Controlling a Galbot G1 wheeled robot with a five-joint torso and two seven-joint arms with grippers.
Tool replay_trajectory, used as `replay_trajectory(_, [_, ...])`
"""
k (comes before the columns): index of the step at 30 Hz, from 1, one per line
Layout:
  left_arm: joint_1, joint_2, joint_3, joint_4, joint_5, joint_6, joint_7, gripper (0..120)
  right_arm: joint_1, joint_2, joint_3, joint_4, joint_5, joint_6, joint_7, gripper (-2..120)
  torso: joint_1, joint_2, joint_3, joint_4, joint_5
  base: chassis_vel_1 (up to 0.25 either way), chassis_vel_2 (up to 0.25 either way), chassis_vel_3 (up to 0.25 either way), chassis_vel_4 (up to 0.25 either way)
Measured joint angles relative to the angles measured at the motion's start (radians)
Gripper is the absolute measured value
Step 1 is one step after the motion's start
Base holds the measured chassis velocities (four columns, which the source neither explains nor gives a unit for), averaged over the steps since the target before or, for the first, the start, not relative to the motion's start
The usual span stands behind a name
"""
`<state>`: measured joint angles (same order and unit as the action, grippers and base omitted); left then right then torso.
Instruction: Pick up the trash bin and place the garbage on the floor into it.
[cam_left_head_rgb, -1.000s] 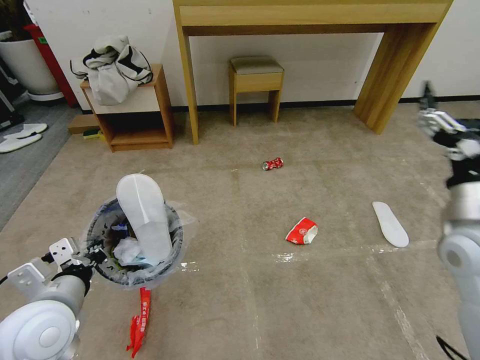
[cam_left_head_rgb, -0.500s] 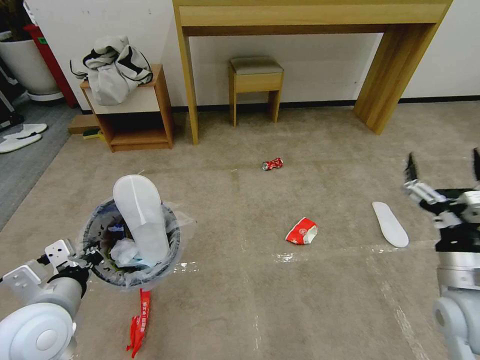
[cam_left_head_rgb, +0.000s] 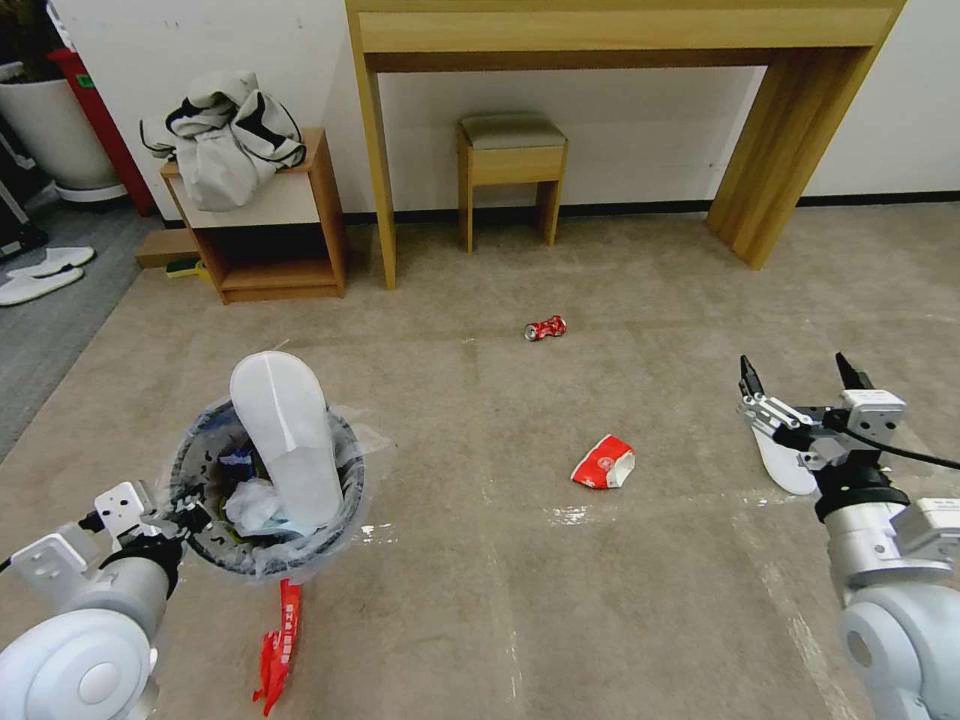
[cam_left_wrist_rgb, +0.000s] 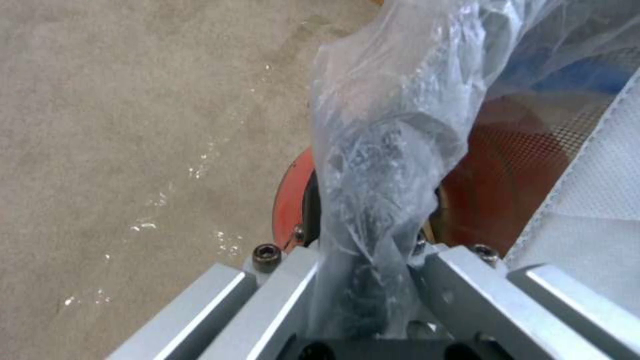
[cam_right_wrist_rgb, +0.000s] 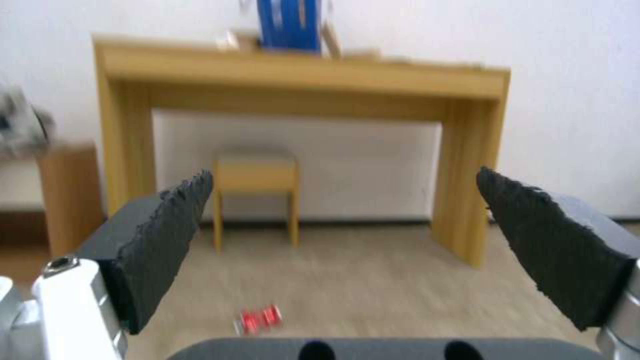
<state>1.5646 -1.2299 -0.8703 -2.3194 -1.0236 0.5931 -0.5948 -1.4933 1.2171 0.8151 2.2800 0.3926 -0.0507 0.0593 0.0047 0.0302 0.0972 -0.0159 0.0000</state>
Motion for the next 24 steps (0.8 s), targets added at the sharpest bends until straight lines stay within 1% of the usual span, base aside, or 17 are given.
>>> replay_trajectory(1, [0.000, 0.000, 0.000, 0.001, 0.003, -0.001, 0.003, 0, 0.001, 0.000, -0.002, -0.004, 0.007, 0.020, -0.002, 100, 0.000, 0.000, 0.000, 0.0000, 0.0000, 0.000, 0.000, 0.000, 0.000])
replay_trajectory(2, [0.000, 0.001, -0.001, 0.005, 0.009, -0.002, 0.009, 0, 0.002, -0.001, -0.008, -0.012, 0.026, 0.075, -0.007, 100, 0.000, 0.000, 0.000, 0.0000, 0.0000, 0.000, 0.000, 0.000, 0.000])
replay_trajectory(3, [0.001, 0.002, -0.002, 0.007, 0.011, -0.003, 0.011, 0, 0.002, -0.001, -0.011, -0.017, 0.032, 0.108, -0.007, 100, 0.000, 0.000, 0.000, 0.0000, 0.0000, 0.000, 0.000, 0.000, 0.000])
replay_trajectory(4, [0.001, 0.002, -0.002, 0.007, 0.011, -0.003, 0.011, 0, 0.002, -0.001, -0.011, -0.017, 0.032, 0.108, -0.007, 100, 0.000, 0.000, 0.000, 0.0000, 0.0000, 0.000, 0.000, 0.000, 0.000])
replay_trajectory(6, [0.001, 0.002, -0.002, 0.010, 0.014, -0.006, 0.020, 0, 0.001, 0.003, -0.015, -0.025, 0.032, 0.153, -0.007, 99, 0.000, 0.000, 0.000, -0.0001, 0.0000, 0.000, 0.000, 0.000, 0.000])
replay_trajectory(11, [0.000, 0.002, -0.002, 0.012, 0.025, -0.012, 0.032, 0, -0.004, 0.008, -0.019, -0.026, 0.032, 0.173, -0.004, 100, 0.000, 0.000, 0.000, -0.0001, -0.0001, 0.000, 0.000, 0.000, 0.000])
replay_trajectory(18, [0.003, -0.006, 0.004, 0.023, 0.082, -0.028, 0.063, 0, -0.017, 0.032, -0.022, -0.024, -0.018, 0.180, -0.004, 100, 0.000, 0.000, 0.000, 0.0000, 0.0000, 0.000, 0.000, 0.000, 0.000])
replay_trajectory(24, [-0.002, -0.005, 0.005, 0.025, 0.084, -0.028, 0.067, 0, -0.018, 0.036, -0.009, -0.027, -0.029, 0.181, -0.004, 100, 0.000, 0.000, 0.000, -0.0001, 0.0000, 0.000, 0.000, 0.000, 0.000])
